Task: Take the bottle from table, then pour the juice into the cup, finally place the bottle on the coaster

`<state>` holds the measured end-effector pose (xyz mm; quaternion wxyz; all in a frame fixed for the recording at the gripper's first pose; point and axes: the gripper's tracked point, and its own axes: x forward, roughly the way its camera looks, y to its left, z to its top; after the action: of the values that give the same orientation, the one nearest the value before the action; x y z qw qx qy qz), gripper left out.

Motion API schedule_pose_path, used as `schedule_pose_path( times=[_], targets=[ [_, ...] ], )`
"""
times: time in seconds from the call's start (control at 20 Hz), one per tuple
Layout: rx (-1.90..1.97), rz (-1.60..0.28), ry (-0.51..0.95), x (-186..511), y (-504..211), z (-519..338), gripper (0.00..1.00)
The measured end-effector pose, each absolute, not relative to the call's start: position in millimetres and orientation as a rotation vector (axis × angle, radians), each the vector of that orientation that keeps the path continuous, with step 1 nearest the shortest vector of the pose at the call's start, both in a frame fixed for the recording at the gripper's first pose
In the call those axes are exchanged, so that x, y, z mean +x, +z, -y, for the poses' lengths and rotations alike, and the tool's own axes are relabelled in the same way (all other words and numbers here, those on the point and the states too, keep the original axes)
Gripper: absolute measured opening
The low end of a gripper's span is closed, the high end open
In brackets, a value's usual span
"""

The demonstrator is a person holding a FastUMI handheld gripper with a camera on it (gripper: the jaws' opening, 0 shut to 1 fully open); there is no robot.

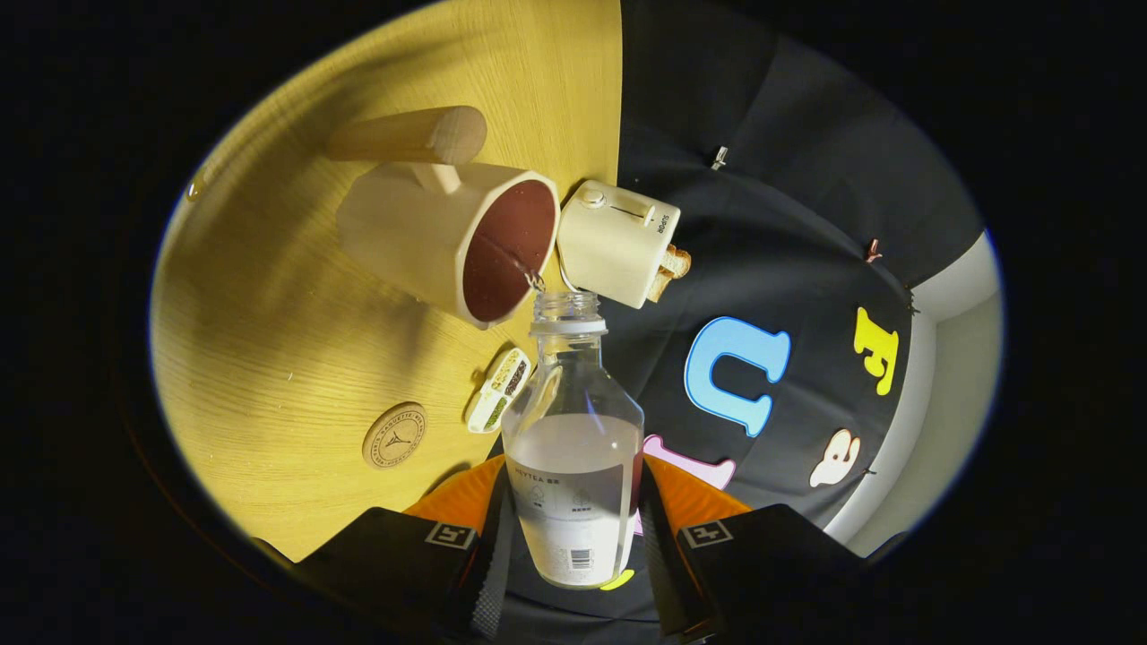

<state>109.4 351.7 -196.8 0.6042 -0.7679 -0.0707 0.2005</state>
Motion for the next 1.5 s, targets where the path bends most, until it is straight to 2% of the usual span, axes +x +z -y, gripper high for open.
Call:
schedule_pose_path(
  times=[1.5],
  targets=[
    [-1.971,0.237,0.518,112.8,-191.4,-357.6,0.68]
  ],
)
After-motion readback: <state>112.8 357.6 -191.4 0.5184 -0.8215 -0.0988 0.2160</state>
